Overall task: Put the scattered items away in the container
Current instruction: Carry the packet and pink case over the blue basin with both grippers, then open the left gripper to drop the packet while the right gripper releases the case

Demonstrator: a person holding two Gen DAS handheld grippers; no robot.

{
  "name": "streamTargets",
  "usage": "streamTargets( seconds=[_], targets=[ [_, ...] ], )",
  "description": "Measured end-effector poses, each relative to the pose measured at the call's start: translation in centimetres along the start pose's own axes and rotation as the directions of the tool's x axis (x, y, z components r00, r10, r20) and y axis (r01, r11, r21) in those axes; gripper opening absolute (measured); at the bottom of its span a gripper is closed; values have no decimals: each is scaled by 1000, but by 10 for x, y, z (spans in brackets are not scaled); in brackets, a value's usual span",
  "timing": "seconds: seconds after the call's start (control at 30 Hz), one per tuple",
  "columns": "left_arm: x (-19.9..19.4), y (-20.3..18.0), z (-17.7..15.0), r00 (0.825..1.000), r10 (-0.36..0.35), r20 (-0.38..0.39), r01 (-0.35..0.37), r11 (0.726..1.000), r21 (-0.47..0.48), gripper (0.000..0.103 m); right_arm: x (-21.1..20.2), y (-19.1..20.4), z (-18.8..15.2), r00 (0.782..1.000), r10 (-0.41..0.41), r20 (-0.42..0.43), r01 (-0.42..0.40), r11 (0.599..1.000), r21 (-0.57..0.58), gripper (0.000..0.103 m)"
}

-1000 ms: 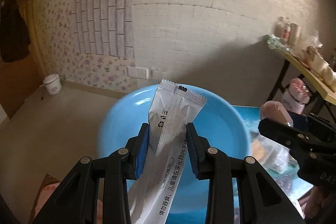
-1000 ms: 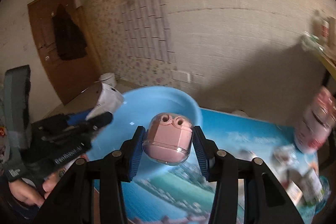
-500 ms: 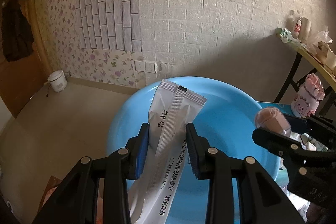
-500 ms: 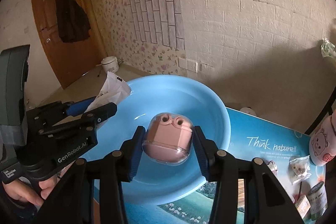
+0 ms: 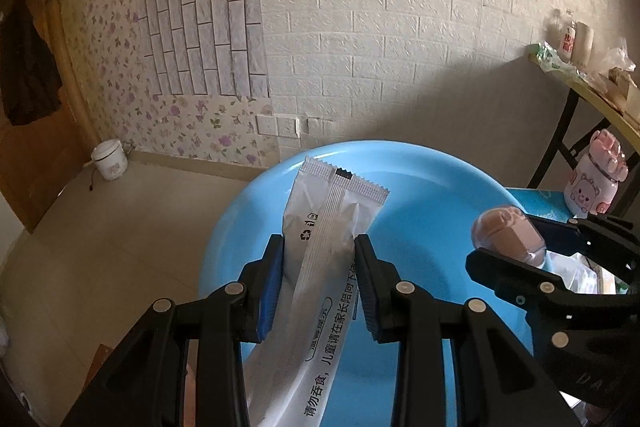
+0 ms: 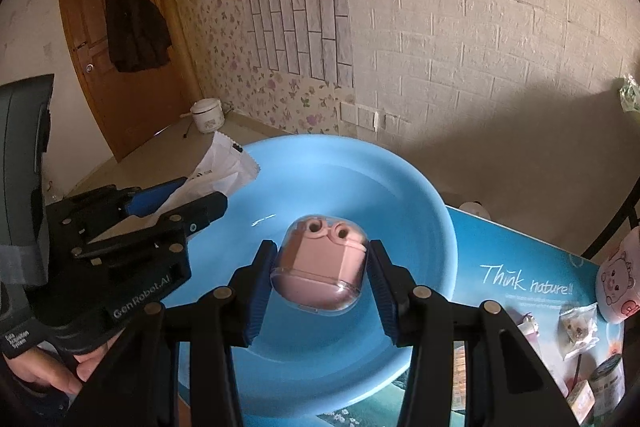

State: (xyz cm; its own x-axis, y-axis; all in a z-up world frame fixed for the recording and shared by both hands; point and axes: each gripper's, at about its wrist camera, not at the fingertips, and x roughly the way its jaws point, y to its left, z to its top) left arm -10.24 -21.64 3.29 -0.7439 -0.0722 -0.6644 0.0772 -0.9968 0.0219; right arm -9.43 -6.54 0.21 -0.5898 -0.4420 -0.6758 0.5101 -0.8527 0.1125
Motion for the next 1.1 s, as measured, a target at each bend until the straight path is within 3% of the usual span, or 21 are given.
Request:
streamTargets(
  seconds=[0.57,1.1],
  targets=[
    [14,-5,7,1000,21,7,-22,998,59,33,30,-2,1,999,-15,-32,15,1000,7,47],
    [29,-25,29,999,-45,8,44,993,106,41,34,-12,0,999,-12,-41,13,999,33,47]
  ],
)
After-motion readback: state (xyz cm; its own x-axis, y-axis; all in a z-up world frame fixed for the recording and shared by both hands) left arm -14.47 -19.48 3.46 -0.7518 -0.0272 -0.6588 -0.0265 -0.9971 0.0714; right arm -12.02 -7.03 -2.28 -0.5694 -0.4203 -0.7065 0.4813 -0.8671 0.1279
